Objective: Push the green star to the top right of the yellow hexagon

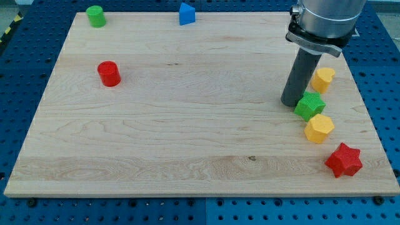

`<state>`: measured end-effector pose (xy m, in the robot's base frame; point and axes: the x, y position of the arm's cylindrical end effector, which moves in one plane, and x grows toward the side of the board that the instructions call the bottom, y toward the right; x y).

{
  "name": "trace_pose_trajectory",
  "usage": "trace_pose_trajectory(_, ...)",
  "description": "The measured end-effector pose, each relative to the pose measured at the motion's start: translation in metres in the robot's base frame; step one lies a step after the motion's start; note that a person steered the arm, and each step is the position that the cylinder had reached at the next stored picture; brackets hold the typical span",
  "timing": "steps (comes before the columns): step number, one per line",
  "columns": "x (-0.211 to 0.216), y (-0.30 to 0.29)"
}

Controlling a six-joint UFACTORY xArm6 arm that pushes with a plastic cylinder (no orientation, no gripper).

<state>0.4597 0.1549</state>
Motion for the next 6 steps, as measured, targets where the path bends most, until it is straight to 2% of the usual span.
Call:
trace_pose_trajectory(1,0.003,-0.024)
trace_pose_trajectory(2,0.003,-0.016)
trace_pose_trajectory(4,0.003,0.050)
trace_pose_trajectory(5,0.004,0.061)
trace_pose_trajectory(6,0.013,0.018)
